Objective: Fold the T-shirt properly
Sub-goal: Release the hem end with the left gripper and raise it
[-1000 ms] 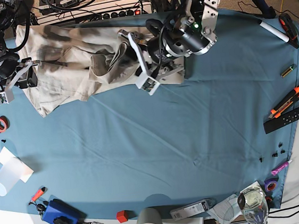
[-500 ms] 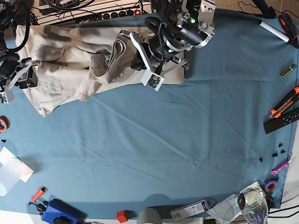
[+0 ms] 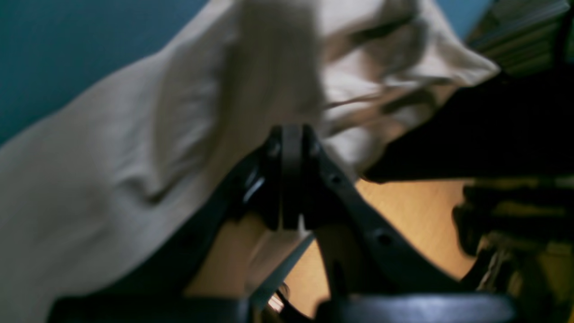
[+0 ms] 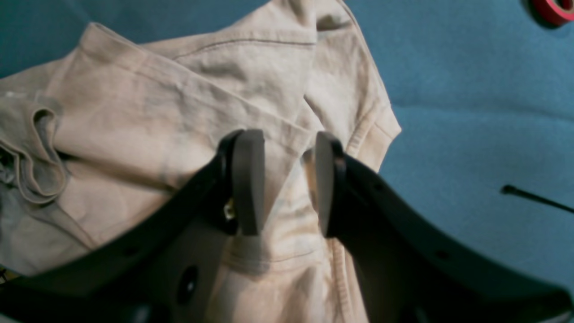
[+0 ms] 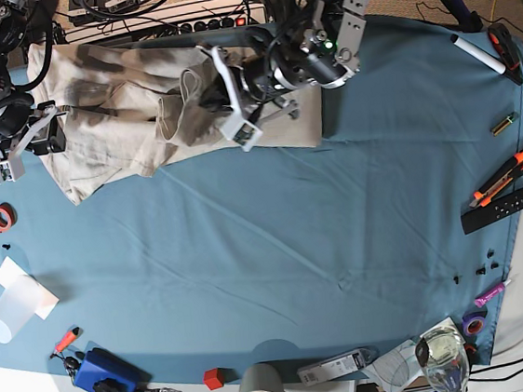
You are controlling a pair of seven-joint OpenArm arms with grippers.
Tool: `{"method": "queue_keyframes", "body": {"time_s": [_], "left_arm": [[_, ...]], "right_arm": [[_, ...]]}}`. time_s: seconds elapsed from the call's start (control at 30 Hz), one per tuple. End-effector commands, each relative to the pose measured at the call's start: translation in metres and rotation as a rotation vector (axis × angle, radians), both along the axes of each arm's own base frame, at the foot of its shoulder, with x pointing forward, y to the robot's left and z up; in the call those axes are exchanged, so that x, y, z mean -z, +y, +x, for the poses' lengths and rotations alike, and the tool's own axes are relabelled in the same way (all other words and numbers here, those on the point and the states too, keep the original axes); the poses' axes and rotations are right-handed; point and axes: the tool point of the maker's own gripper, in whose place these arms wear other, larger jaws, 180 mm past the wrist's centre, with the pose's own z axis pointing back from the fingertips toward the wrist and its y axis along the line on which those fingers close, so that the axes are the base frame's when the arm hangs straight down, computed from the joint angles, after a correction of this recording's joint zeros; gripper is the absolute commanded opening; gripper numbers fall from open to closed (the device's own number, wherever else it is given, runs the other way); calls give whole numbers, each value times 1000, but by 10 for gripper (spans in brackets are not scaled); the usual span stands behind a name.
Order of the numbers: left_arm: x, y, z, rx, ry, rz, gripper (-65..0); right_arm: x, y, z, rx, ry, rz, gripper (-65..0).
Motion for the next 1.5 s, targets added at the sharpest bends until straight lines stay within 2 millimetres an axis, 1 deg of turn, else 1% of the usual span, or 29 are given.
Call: {"method": "queue_keyframes", "body": {"time_s": [0.0,0.07,0.13,0.2,0.27,0.37,0.43,0.5,0.57,0.67,0.77,0.83,0.93,1.13,1.2,1.27,1.4,1.47], "left_arm": [[-20,-15,-1,29,-49,-75,-650],[-25,-30,-13,97,-80,-98,-650],[-23,-38,-23,151,-108,-69,-650],[-17,-39,-24,161,-135,-15,-650],[-12,-32,-16,108,-133,32,-650],[-11,-12,3,-24,-121,108,-650],[-17,5,13,-93,-125,153,-650],[-24,22,20,-156,-136,171,-650],[-29,36,22,-207,-135,171,-650],[-30,57,20,-264,-130,183,-650],[-31,80,16,-302,-139,216,-650],[-31,92,12,-311,-145,238,-650],[-27,99,4,-299,-140,264,-650],[-21,102,-3,-289,-124,282,-650],[-21,102,-3,-289,-123,281,-650],[-21,102,-3,-289,-123,280,-650],[-19,102,-6,-287,-115,282,-650],[-18,102,-8,-287,-106,282,-650]], "right_arm": [[-14,-3,8,-9,-47,-19,-453],[-13,-3,7,-9,-46,-19,-453],[-14,-3,8,-9,-47,-20,-453],[-14,-4,8,-9,-46,-22,-453],[-14,-4,8,-8,-48,-22,-453],[-18,-8,9,4,-65,-23,-453],[-25,-11,10,21,-100,-5,-453],[-37,-19,10,50,-147,18,-453],[-48,-32,9,92,-187,17,-453],[-63,-53,1,161,-235,5,-453],[-72,-68,-7,213,-259,-8,-453],[-73,-72,-11,227,-251,-15,-453],[-71,-75,-12,234,-238,-28,-453],[-72,-75,-12,234,-243,-33,-453],[-68,-79,-15,237,-219,-64,-452],[-63,-81,-21,202,-179,-117,-446],[-51,-80,-34,179,-123,-143,-321],[-44,-77,-41,142,-90,-161,-294]]}}
